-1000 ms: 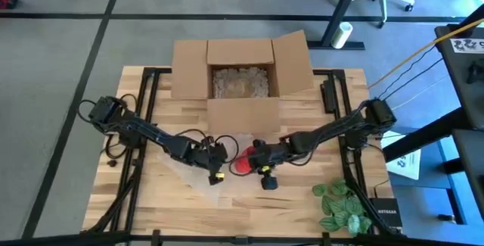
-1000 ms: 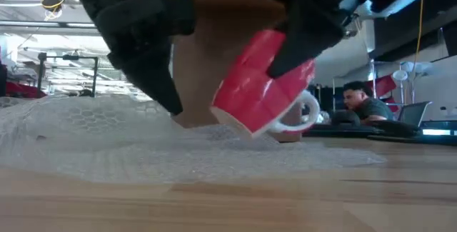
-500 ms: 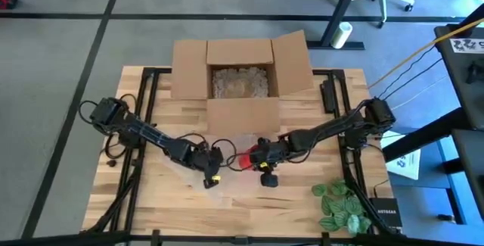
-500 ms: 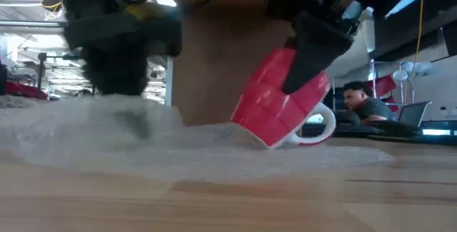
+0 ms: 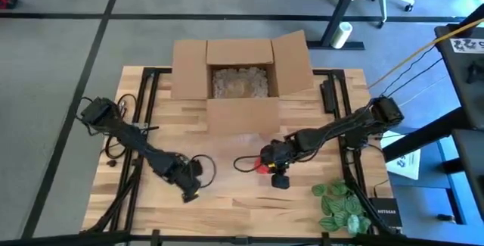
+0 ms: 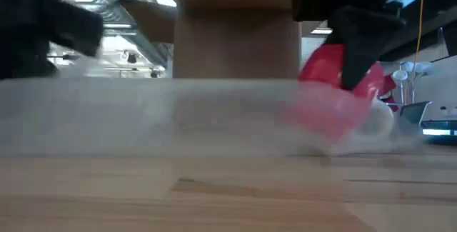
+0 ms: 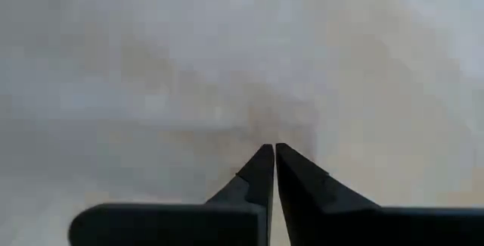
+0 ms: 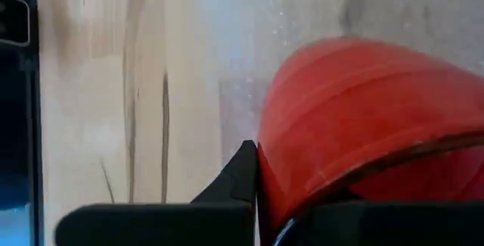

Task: Wrap mug
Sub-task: Wrap the red mug using the bubble wrap

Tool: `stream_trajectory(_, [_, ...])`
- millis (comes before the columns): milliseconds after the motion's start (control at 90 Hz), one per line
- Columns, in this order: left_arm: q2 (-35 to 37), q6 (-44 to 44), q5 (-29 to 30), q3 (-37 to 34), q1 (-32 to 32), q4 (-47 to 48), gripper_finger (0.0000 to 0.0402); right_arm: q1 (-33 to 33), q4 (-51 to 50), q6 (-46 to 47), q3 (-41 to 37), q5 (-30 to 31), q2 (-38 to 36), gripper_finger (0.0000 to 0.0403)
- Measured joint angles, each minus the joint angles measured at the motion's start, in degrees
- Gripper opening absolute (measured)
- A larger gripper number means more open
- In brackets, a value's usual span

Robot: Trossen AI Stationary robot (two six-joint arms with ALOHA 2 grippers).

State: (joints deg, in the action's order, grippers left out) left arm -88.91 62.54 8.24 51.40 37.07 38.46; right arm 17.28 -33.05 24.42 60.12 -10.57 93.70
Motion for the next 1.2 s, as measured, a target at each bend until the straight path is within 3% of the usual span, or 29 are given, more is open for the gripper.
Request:
stream_trajectory(144, [4.9,4.9,10.3,0.7,4.8,5.2,0.0000,1.2,-0.8,1.0,-0.1,0.0,-0.8,0.0000])
stream_trajectory(300, [10.6,3.0,25.3,1.0,8.6,4.1,0.0000,2.5,-1.4,2.8,-0.2,-0.5,-1.8,0.0000])
stream_trajectory(433, [13.7,0.2,31.5,1.0,8.7,4.2,0.0000,3.6,-1.4,4.1,-0.2,-0.5,-2.0,0.0000])
stream_trajectory(900, [14.9,-10.6,38.0,1.0,2.5,4.0,0.0000,4.2,-1.1,6.2,-0.2,-0.4,-2.0,0.0000])
stream_trajectory(1056, [14.9,-14.9,32.7,-0.3,-1.9,0.2,0.0000,5.4,-1.7,7.1,0.3,-0.6,-2.1,0.0000])
stream_trajectory(1200, [13.8,-18.3,26.2,-2.6,-5.0,-5.1,0.0000,6.8,-5.1,7.1,5.5,0.4,-2.1,0.0000])
